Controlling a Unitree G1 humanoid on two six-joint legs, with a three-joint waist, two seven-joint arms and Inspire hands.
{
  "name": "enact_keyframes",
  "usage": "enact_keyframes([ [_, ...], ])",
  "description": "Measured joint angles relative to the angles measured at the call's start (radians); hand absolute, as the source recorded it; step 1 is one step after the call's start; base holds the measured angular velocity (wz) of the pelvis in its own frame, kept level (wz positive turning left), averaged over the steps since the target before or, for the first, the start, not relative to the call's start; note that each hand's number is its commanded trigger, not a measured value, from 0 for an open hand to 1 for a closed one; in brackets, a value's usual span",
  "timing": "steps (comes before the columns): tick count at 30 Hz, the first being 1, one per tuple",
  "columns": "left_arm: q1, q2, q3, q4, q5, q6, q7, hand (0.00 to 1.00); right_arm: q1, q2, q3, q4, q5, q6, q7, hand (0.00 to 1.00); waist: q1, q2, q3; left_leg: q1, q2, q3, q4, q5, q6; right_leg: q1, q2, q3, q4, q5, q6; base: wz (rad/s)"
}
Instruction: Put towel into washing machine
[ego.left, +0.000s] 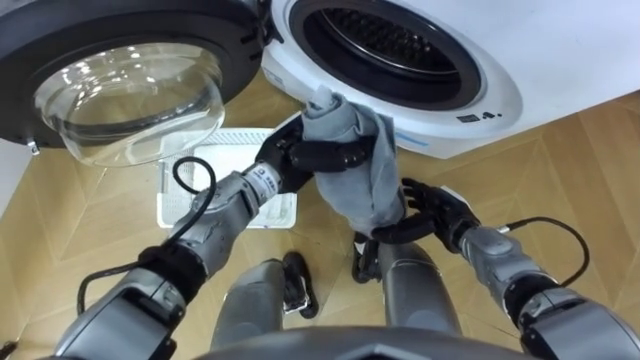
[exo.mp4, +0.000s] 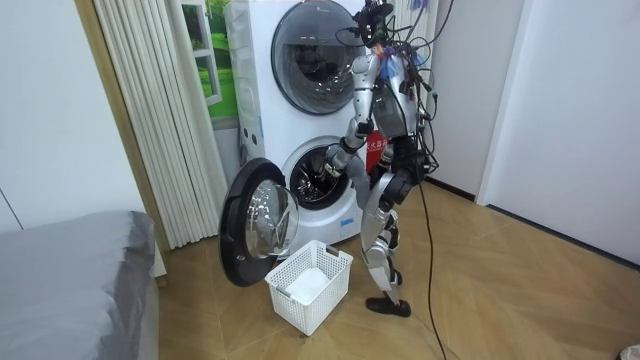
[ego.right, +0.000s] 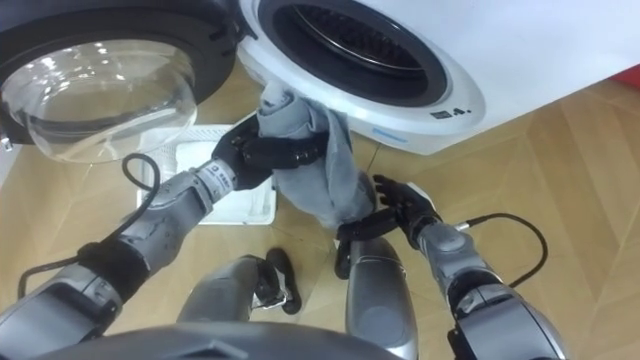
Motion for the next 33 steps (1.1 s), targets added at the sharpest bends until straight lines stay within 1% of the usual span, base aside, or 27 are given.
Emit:
enact_keyframes([
  [5,0.002,-0.024,0.001,0.0,-0.118,0.021,-0.017,1.0,0.002,0.004,-0.011,-0.002,-0.006,0.003,0.003,0.0,-0.006,-0.004,-0.0019,0.016,0.0,0.0,0.004,0.0,0.0,0.015,-0.001,0.002,0.002,0.0,0.0,0.0],
  [6,0.003,-0.026,0.001,0.0,-0.122,0.021,-0.018,1.0,0.003,0.007,-0.014,-0.002,-0.008,0.005,0.002,0.0,-0.007,-0.004,-0.0018,0.018,0.0,0.0,0.005,0.0,0.0,0.019,0.0,0.003,0.001,0.0,0.0,0.0],
  [8,0.004,-0.033,0.001,0.0,-0.181,0.036,-0.023,1.0,-0.001,0.025,-0.022,-0.003,-0.013,0.022,0.002,0.0,-0.011,-0.013,-0.0051,0.019,0.0,0.001,0.006,0.002,-0.001,0.023,0.003,0.008,-0.011,-0.001,0.0,0.0],
  [9,0.004,-0.036,0.001,0.0,-0.2,0.039,-0.023,1.0,-0.001,0.031,-0.027,-0.002,-0.012,0.023,0.003,0.0,-0.013,-0.016,-0.0053,0.018,0.0,0.002,0.007,0.003,-0.001,0.023,0.004,0.009,-0.014,-0.001,0.0,0.0],
  [10,0.004,-0.041,0.0,0.0,-0.23,0.045,-0.024,1.0,-0.001,0.04,-0.038,-0.002,-0.012,0.025,0.003,0.48,-0.017,-0.02,-0.0064,0.017,0.001,0.002,0.009,0.003,0.0,0.023,0.004,0.009,-0.015,0.0,0.0,0.0],
  [11,0.005,-0.045,0.0,0.0,-0.245,0.051,-0.025,1.0,-0.002,0.045,-0.04,-0.001,-0.012,0.032,0.004,1.0,-0.021,-0.022,-0.0079,0.017,0.001,0.001,0.01,0.003,0.0,0.023,0.005,0.009,-0.016,0.001,-0.001,0.0],
  [15,0.005,-0.049,0.001,0.0,-0.273,0.067,-0.029,1.0,-0.002,0.055,-0.057,-0.001,-0.013,0.048,0.005,1.0,-0.028,-0.027,-0.0092,0.018,0.001,0.001,0.009,0.003,0.0,0.025,0.005,0.008,-0.018,0.002,-0.001,0.0],
  [17,0.005,-0.051,0.001,0.0,-0.297,0.079,-0.029,1.0,-0.003,0.058,-0.059,-0.002,-0.016,0.061,0.002,1.0,-0.027,-0.032,-0.0116,0.019,0.002,0.001,0.004,0.004,-0.001,0.025,0.006,0.007,-0.023,0.002,-0.001,0.0],
  [19,0.005,-0.055,0.001,0.0,-0.317,0.083,-0.029,1.0,-0.003,0.061,-0.058,-0.002,-0.023,0.065,0.0,1.0,-0.028,-0.036,-0.0131,0.019,0.002,0.001,0.0,0.006,-0.002,0.025,0.007,0.006,-0.027,0.002,-0.002,0.0],
  [23,0.004,-0.07,0.002,0.0,-0.348,0.083,-0.029,1.0,-0.003,0.065,-0.056,-0.004,-0.038,0.065,-0.011,1.0,-0.027,-0.046,-0.0163,0.022,0.004,0.0,-0.001,0.006,-0.003,0.031,0.012,0.005,-0.03,0.003,-0.001,0.0],
  [26,0.004,-0.075,0.001,0.0,-0.362,0.082,-0.029,1.0,-0.002,0.064,-0.056,-0.01,-0.041,0.066,-0.019,1.0,-0.027,-0.048,-0.016,0.023,0.004,0.0,0.001,0.006,-0.003,0.033,0.013,0.003,-0.032,0.003,-0.001,0.0],
  [30,0.005,-0.073,0.002,0.001,-0.393,0.086,-0.029,1.0,-0.003,0.065,-0.058,-0.02,-0.047,0.066,-0.023,1.0,-0.023,-0.048,-0.0159,0.022,0.004,0.0,0.001,0.006,-0.003,0.033,0.014,0.004,-0.042,0.003,0.0,0.0],
  [31,0.005,-0.073,0.003,0.002,-0.4,0.086,-0.029,0.93,-0.003,0.064,-0.058,-0.022,-0.047,0.067,-0.024,1.0,-0.022,-0.048,-0.0159,0.021,0.005,0.0,0.0,0.006,-0.003,0.033,0.015,0.004,-0.047,0.004,0.0,0.0],
  [32,0.006,-0.073,0.003,0.003,-0.403,0.086,-0.029,0.51,-0.002,0.064,-0.058,-0.022,-0.048,0.067,-0.025,1.0,-0.022,-0.048,-0.0159,0.021,0.005,0.0,-0.001,0.006,-0.003,0.033,0.015,0.004,-0.048,0.004,0.0,0.0],
  [33,0.008,-0.073,0.003,0.003,-0.41,0.087,-0.029,0.0,-0.002,0.064,-0.058,-0.022,-0.048,0.069,-0.026,1.0,-0.022,-0.048,-0.0159,0.021,0.005,0.0,-0.001,0.006,-0.003,0.033,0.015,0.004,-0.048,0.004,0.0,0.0],
])
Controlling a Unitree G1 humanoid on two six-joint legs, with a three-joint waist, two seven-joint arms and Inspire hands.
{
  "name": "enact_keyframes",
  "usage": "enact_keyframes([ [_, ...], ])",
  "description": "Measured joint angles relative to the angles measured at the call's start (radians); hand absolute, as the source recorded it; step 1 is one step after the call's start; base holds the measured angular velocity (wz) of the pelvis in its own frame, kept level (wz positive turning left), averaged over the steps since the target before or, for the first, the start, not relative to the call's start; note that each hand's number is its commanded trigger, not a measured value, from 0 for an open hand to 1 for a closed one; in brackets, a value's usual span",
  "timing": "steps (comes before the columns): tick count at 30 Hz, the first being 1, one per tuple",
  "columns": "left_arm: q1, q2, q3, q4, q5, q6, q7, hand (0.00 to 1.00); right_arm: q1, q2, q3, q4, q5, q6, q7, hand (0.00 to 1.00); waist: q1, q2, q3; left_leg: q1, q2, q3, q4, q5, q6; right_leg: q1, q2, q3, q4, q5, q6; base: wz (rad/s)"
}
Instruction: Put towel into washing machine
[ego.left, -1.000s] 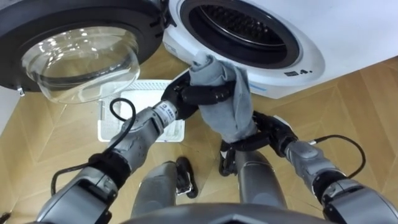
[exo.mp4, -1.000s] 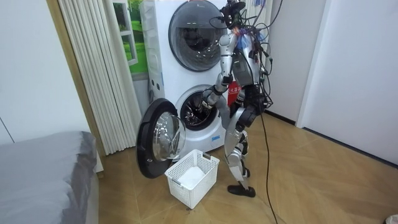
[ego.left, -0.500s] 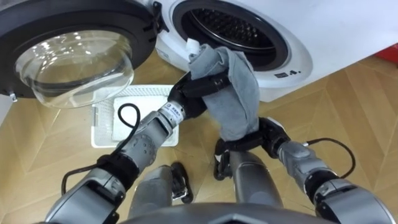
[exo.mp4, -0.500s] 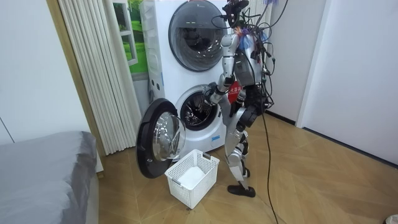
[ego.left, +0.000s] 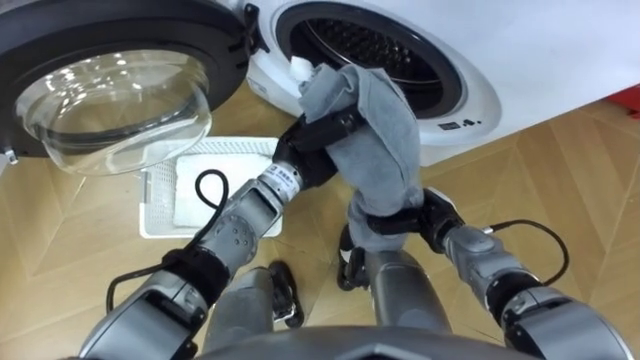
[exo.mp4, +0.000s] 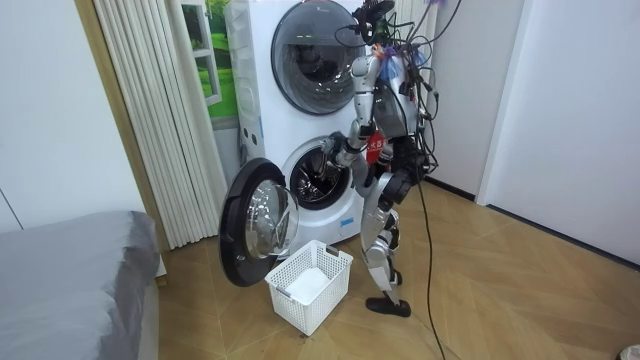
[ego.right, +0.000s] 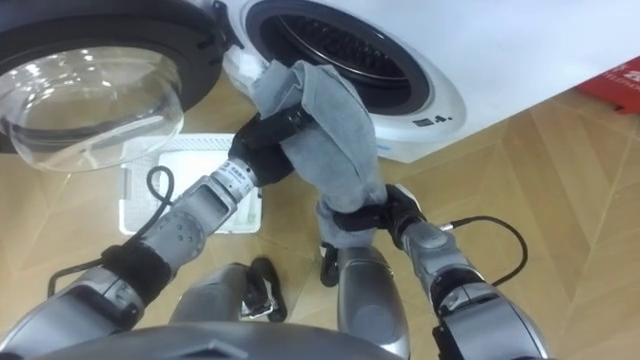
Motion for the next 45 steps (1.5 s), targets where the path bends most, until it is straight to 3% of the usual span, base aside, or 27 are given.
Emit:
enact_keyframes([
  [9,0.026,0.018,0.024,0.007,-0.05,-0.002,0.001,0.0,0.006,-0.007,-0.007,-0.002,-0.027,0.017,-0.032,1.0,0.038,0.009,0.003,0.0,-0.001,-0.001,-0.015,0.002,-0.004,-0.01,0.0,-0.001,0.02,0.001,-0.002,0.0],
  [13,0.031,0.015,0.092,0.027,-0.05,-0.003,0.006,0.0,0.008,-0.011,-0.018,-0.002,-0.031,0.016,-0.038,1.0,0.069,0.031,0.0111,0.0,-0.001,-0.001,-0.019,0.002,-0.004,-0.01,0.0,0.001,0.02,0.001,-0.003,0.0],
  [15,0.046,0.013,0.118,0.035,-0.053,-0.01,0.023,0.0,0.019,-0.011,-0.018,-0.002,-0.032,0.016,-0.041,1.0,0.083,0.034,0.0102,0.002,-0.004,-0.001,-0.03,0.006,-0.007,-0.01,-0.003,0.001,0.019,0.001,-0.004,0.03],
  [18,0.072,0.038,0.145,0.051,-0.05,-0.018,0.07,0.0,0.023,-0.011,-0.017,-0.002,-0.037,0.017,-0.048,1.0,0.09,0.035,0.0095,-0.004,-0.003,-0.01,-0.031,0.01,-0.011,-0.01,-0.003,-0.012,0.017,0.003,-0.007,0.09],
  [23,0.076,0.05,0.186,0.129,-0.052,-0.013,0.161,0.0,0.027,-0.017,-0.016,0.002,-0.03,0.034,-0.083,1.0,0.135,0.041,0.0069,-0.022,-0.004,-0.033,-0.033,0.017,-0.016,-0.013,-0.011,-0.053,0.009,0.005,-0.014,0.11],
  [27,0.082,0.042,0.238,0.168,-0.03,-0.01,0.213,0.0,0.014,-0.031,-0.039,0.034,-0.03,0.043,-0.083,1.0,0.169,0.047,0.0036,-0.034,-0.013,-0.047,-0.042,0.029,-0.014,-0.02,-0.02,-0.072,0.002,0.007,-0.016,0.16],
  [31,0.087,0.038,0.283,0.196,-0.019,-0.003,0.271,0.0,0.006,-0.051,-0.064,0.047,-0.023,0.086,-0.103,1.0,0.192,0.049,0.0027,-0.041,-0.026,-0.056,-0.051,0.041,-0.011,-0.023,-0.036,-0.084,0.006,0.007,-0.016,0.13],
  [35,0.09,0.033,0.291,0.196,-0.009,0.001,0.313,0.0,-0.029,-0.054,-0.072,0.076,0.01,0.106,-0.124,1.0,0.19,0.049,0.003,-0.058,-0.04,-0.059,-0.046,0.047,-0.001,-0.044,-0.053,-0.083,0.026,0.006,-0.016,0.07],
  [45,0.093,0.025,0.293,0.193,0.004,0.001,0.357,0.0,-0.067,-0.073,-0.103,0.114,0.132,0.115,-0.15,1.0,0.192,0.054,0.0053,-0.113,-0.042,-0.09,0.007,0.05,0.0,-0.067,-0.069,-0.11,0.053,0.0,-0.024,0.1],
])
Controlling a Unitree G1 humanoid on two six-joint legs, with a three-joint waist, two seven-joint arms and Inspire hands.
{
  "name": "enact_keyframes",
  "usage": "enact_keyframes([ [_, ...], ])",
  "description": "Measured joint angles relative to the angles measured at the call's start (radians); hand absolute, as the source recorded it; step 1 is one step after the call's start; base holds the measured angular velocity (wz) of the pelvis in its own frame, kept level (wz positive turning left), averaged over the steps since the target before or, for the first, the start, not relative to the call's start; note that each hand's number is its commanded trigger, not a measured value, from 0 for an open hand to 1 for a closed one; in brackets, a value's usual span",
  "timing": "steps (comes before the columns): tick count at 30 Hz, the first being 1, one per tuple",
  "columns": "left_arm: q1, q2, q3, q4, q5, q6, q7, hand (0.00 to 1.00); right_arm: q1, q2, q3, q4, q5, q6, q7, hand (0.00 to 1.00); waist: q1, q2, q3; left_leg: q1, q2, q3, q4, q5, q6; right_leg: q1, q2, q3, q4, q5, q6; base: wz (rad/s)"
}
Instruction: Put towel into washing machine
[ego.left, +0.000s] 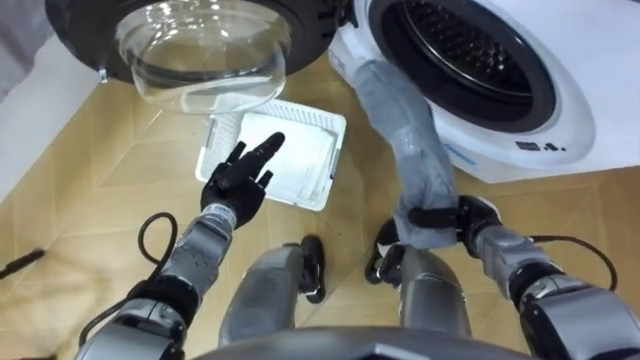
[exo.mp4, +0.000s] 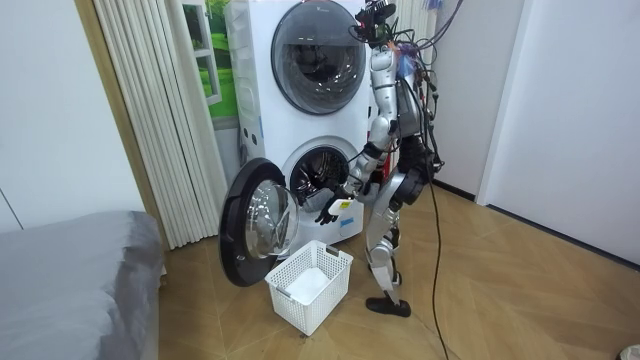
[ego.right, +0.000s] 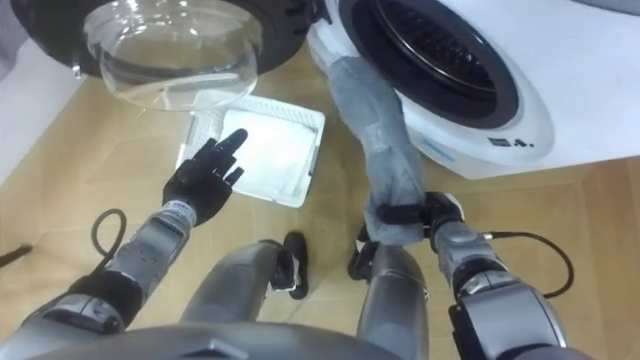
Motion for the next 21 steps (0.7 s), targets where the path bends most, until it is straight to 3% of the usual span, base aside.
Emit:
enact_keyframes([
  [5,0.018,0.0,0.001,-0.031,0.034,-0.002,0.034,0.0,-0.005,-0.002,-0.113,0.003,0.129,0.002,-0.025,1.0,-0.008,-0.003,0.0005,-0.019,-0.014,0.001,0.0,0.005,0.001,-0.031,-0.02,0.004,0.032,-0.018,0.0,0.05],
  [9,0.029,0.001,-0.002,-0.063,0.032,-0.012,0.071,0.0,-0.015,-0.003,-0.146,-0.001,0.222,0.002,-0.075,1.0,-0.015,-0.004,0.0011,-0.03,-0.018,0.001,0.0,0.006,0.001,-0.047,-0.025,0.005,0.044,-0.023,0.0,0.05],
  [16,0.058,0.006,-0.022,-0.109,0.014,-0.029,0.107,0.0,-0.054,-0.026,-0.202,-0.027,0.321,0.001,-0.213,1.0,-0.067,-0.009,0.0024,-0.035,-0.031,0.011,0.011,0.006,0.002,-0.056,-0.052,0.008,0.089,-0.056,0.01,0.15],
  [21,0.075,0.006,-0.018,-0.158,0.013,-0.049,0.132,0.0,-0.056,-0.039,-0.228,-0.073,0.373,0.001,-0.293,1.0,-0.072,-0.023,0.0033,-0.051,-0.039,0.041,0.028,0.001,0.01,-0.097,-0.074,0.032,0.14,-0.072,0.01,0.0],
])
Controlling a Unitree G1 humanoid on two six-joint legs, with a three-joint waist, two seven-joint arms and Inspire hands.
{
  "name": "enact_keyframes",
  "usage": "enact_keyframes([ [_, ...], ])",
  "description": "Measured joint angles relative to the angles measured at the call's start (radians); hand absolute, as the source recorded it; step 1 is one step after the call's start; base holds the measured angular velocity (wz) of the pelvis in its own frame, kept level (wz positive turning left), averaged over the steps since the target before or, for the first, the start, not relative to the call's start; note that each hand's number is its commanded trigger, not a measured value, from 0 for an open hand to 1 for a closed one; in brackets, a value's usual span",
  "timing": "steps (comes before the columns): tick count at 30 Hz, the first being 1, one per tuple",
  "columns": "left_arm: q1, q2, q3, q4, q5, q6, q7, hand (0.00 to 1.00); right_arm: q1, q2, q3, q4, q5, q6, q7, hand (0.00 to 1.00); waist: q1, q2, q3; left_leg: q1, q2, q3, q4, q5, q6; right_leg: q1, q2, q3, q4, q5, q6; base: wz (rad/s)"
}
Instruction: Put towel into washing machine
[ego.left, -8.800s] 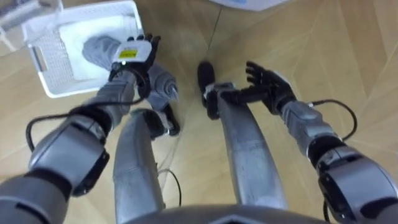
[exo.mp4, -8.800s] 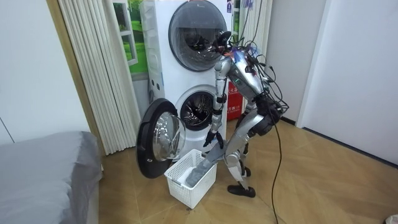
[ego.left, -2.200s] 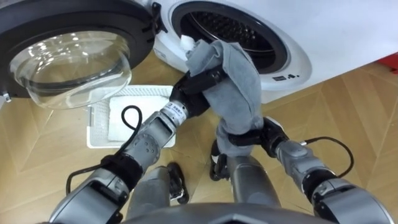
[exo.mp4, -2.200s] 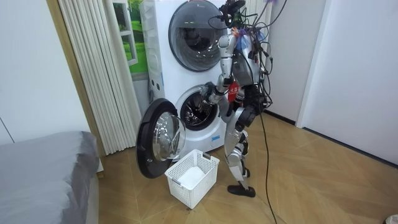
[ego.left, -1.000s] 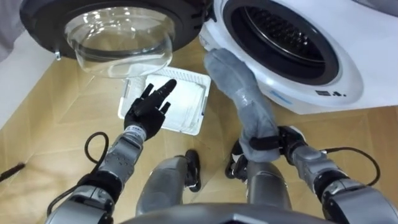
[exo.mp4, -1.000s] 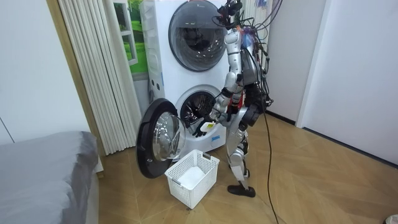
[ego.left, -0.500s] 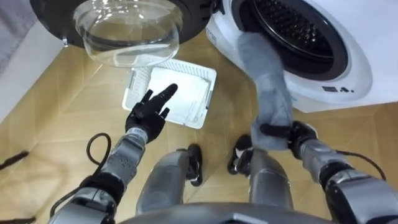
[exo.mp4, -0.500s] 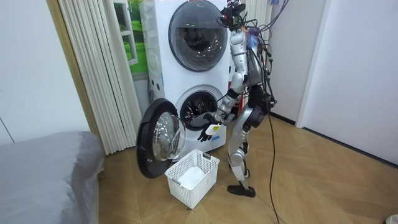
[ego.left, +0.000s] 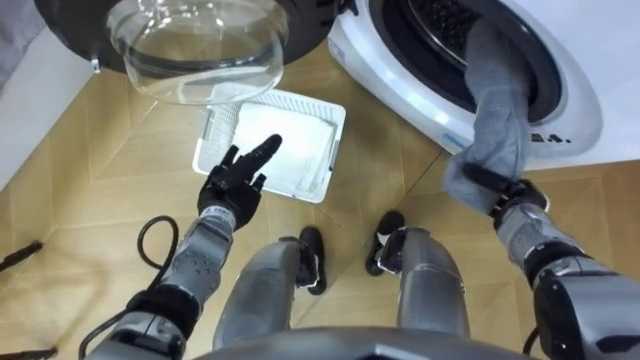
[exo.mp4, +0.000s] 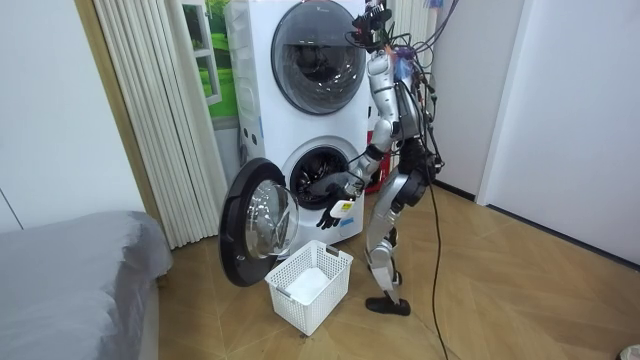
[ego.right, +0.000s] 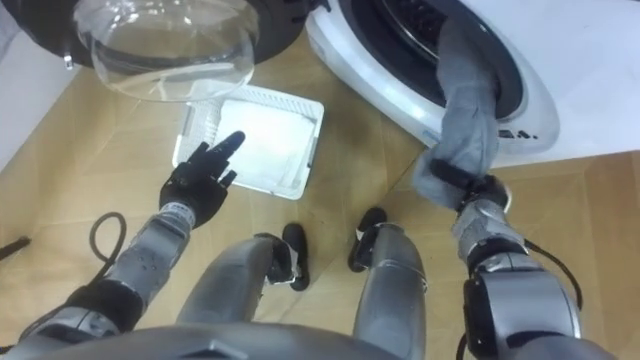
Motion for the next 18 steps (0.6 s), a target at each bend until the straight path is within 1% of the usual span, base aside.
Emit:
enact_keyframes([
  [3,0.001,0.0,0.007,-0.019,0.005,0.0,0.013,0.0,-0.001,-0.001,0.0,-0.017,0.027,0.0,-0.034,1.0,-0.01,-0.002,-0.0004,-0.013,-0.005,0.007,0.012,-0.002,0.003,-0.019,-0.011,0.009,0.021,-0.01,-0.002,0.05],
  [6,0.009,-0.003,0.02,-0.034,0.043,-0.008,0.025,0.0,-0.009,-0.009,-0.012,-0.014,0.034,0.001,-0.045,1.0,-0.014,-0.004,0.0003,-0.017,-0.008,0.008,0.023,-0.002,0.004,-0.025,-0.017,0.012,0.038,-0.014,-0.003,0.04],
  [8,0.021,0.0,0.02,-0.056,0.043,-0.01,0.024,0.0,-0.016,-0.04,-0.012,-0.014,0.065,0.018,-0.045,1.0,-0.014,-0.005,0.0001,-0.025,-0.01,0.008,0.028,-0.001,0.007,-0.033,-0.022,0.013,0.043,-0.014,-0.003,0.05],
  [10,0.029,0.003,0.019,-0.059,0.043,-0.009,0.025,0.0,-0.017,-0.059,-0.011,-0.014,0.072,0.031,-0.049,1.0,-0.012,-0.009,0.0008,-0.032,-0.012,0.014,0.035,-0.002,0.009,-0.043,-0.029,0.015,0.055,-0.015,-0.003,0.0],
  [12,0.036,0.008,0.02,-0.06,0.041,-0.003,0.025,0.0,-0.028,-0.077,-0.011,-0.014,0.1,0.053,-0.057,1.0,-0.012,-0.012,0.0013,-0.035,-0.012,0.017,0.038,-0.001,0.01,-0.047,-0.031,0.016,0.058,-0.015,-0.003,0.0],
  [13,0.036,0.016,0.02,-0.063,0.042,-0.003,0.025,0.0,-0.041,-0.086,-0.009,-0.014,0.122,0.076,-0.064,1.0,-0.011,-0.021,0.0008,-0.037,-0.013,0.021,0.039,-0.001,0.011,-0.054,-0.032,0.022,0.063,-0.015,-0.003,-0.05],
  [14,0.035,0.026,0.02,-0.071,0.042,-0.004,0.027,0.0,-0.057,-0.091,0.0,-0.014,0.145,0.098,-0.073,1.0,-0.014,-0.034,0.0032,-0.04,-0.015,0.026,0.041,0.0,0.012,-0.062,-0.032,0.029,0.07,-0.015,-0.003,-0.04],
  [15,0.032,0.028,0.02,-0.071,0.041,-0.004,0.027,0.0,-0.062,-0.092,0.001,-0.013,0.146,0.109,-0.074,1.0,-0.016,-0.039,0.0027,-0.042,-0.015,0.026,0.042,0.0,0.013,-0.064,-0.032,0.03,0.071,-0.015,-0.003,0.0],
  [16,0.024,0.032,0.021,-0.071,0.043,-0.003,0.026,0.0,-0.073,-0.093,0.001,-0.012,0.151,0.129,-0.073,1.0,-0.018,-0.051,0.0035,-0.048,-0.017,0.026,0.043,0.002,0.013,-0.071,-0.034,0.032,0.074,-0.015,-0.003,0.0],
  [17,0.02,0.034,0.021,-0.071,0.045,-0.003,0.023,0.0,-0.079,-0.097,0.001,-0.011,0.151,0.145,-0.068,1.0,-0.018,-0.062,0.0065,-0.052,-0.016,0.025,0.044,0.004,0.013,-0.074,-0.033,0.031,0.073,-0.014,-0.004,0.0],
  [18,0.019,0.035,0.021,-0.071,0.054,-0.003,0.022,0.0,-0.079,-0.099,0.003,-0.011,0.15,0.152,-0.062,1.0,-0.017,-0.067,0.0086,-0.054,-0.015,0.025,0.046,0.004,0.013,-0.074,-0.032,0.031,0.073,-0.014,-0.004,0.0],
])
